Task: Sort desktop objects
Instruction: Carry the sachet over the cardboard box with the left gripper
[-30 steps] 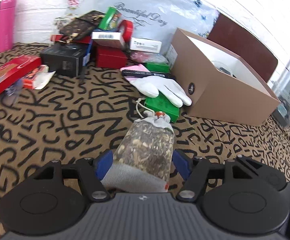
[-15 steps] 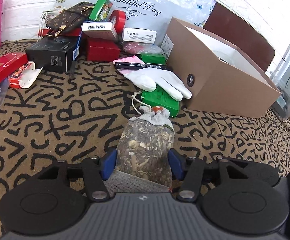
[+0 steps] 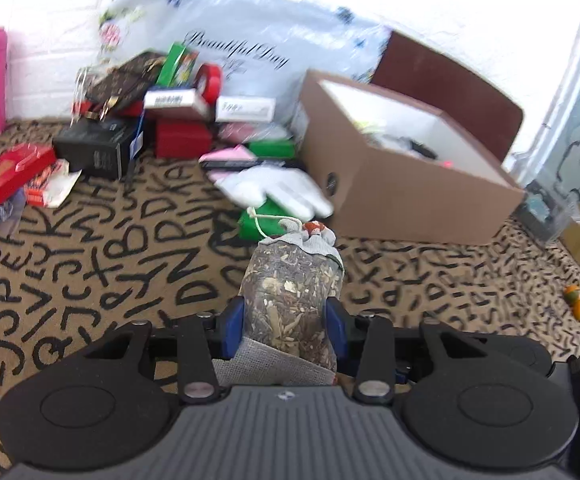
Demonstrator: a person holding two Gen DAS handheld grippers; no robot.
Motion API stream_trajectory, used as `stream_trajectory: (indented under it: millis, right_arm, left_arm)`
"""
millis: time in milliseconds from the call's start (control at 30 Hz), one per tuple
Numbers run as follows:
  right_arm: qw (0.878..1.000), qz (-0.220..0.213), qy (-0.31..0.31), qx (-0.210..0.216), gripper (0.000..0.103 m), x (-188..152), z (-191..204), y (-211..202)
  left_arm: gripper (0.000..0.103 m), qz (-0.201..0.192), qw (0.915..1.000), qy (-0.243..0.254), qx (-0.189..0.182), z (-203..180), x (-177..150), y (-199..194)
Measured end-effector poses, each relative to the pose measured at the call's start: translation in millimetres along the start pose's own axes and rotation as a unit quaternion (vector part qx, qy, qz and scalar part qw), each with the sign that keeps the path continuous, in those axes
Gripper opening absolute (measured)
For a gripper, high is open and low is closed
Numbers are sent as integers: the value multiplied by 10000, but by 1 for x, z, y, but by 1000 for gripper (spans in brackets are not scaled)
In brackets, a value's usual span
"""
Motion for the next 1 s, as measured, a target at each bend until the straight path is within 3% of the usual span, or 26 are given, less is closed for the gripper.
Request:
stream_trajectory:
  millis: [267,567,800,1000]
  right_arm:
    - [9974,-678,-70,-245,36,25,-9,-59]
    - [9852,-1448,-209,-890,36,73,-60,-114]
    - [9768,-1611,-343,-1372,36,101,-121,-140]
    - [9717,-1538,-476,-1728,36,120,-178,-144]
  left_arm:
    - [44,-636,9972,143,-377,-49,37,-32]
    - [44,-1300,9865,560,-827,-127,106,-31]
    - [44,-1374,9814,736,-1123,-182,150,2]
    - [44,-1286,9801,610,-1387,-213,178,42]
Point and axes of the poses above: each gripper's, at about its wrist camera, not at the fingertips, and y roughly the way its jaws point, z to its left, x to its top, the point moved 9 cm from there along y, roughly the way its jaws point, and after that the axes turned 4 degrees about x, right-handed, at the moved point
